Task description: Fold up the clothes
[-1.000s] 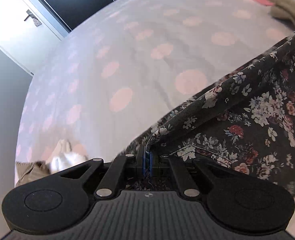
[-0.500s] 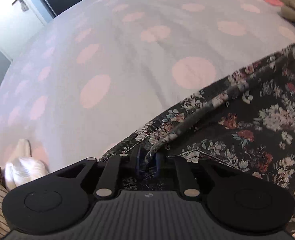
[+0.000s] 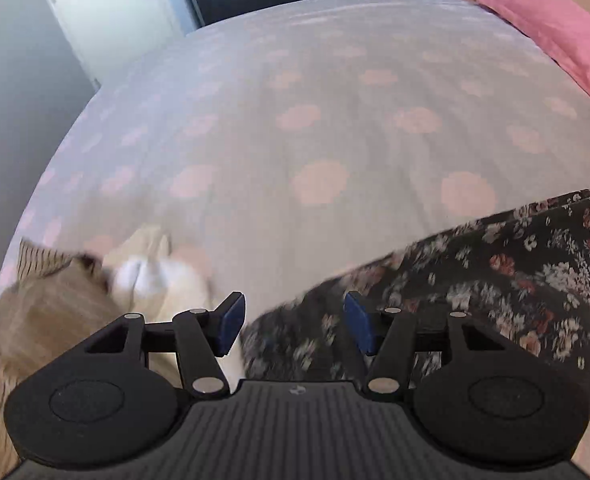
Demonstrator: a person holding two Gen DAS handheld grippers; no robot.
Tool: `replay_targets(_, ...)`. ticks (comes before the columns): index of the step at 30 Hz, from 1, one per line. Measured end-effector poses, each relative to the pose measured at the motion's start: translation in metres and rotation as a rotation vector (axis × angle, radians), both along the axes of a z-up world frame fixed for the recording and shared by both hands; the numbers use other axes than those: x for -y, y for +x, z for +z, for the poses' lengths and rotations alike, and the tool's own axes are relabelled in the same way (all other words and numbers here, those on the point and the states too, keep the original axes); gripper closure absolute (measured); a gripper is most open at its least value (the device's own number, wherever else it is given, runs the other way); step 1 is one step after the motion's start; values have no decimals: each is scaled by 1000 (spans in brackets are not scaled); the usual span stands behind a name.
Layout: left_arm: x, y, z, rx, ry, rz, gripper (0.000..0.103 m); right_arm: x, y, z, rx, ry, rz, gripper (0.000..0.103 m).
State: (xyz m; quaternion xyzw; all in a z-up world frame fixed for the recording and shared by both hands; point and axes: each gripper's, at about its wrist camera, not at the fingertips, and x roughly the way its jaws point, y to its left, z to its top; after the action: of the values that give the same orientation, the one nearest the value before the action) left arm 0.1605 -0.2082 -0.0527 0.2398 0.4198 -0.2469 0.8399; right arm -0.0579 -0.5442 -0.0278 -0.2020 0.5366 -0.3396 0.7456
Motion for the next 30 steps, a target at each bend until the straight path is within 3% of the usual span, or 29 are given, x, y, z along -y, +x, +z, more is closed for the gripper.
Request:
replay_targets(7, -25, -50, -16, -34, 81, 9, 51, -4, -68, 8, 200, 157, -123, 51)
replay_targets(14, -28, -88, -35, -83, 17, 21, 51, -30, -97, -52, 204, 228, -136, 46)
replay_targets(18, -23, -98, -45, -87, 42, 1, 51, -35, -96, -88, 173, 172, -150, 44)
replay_targets(20, -20, -101, -45, -80, 50, -10, 51, -37, -95, -104, 137, 122, -157, 50)
replay_targets(22, -19, -101, -45, -78, 47, -13, 51, -39, -99, -111, 115, 69, -166, 72)
replay_targets(25, -17, -100, -44, -78, 36, -8, 51, -39, -110, -94, 148, 39, -194, 78)
replay_targets(30, -16, -95, -47, -74, 32, 5, 51, -28, -130, -26, 249, -8, -223, 79)
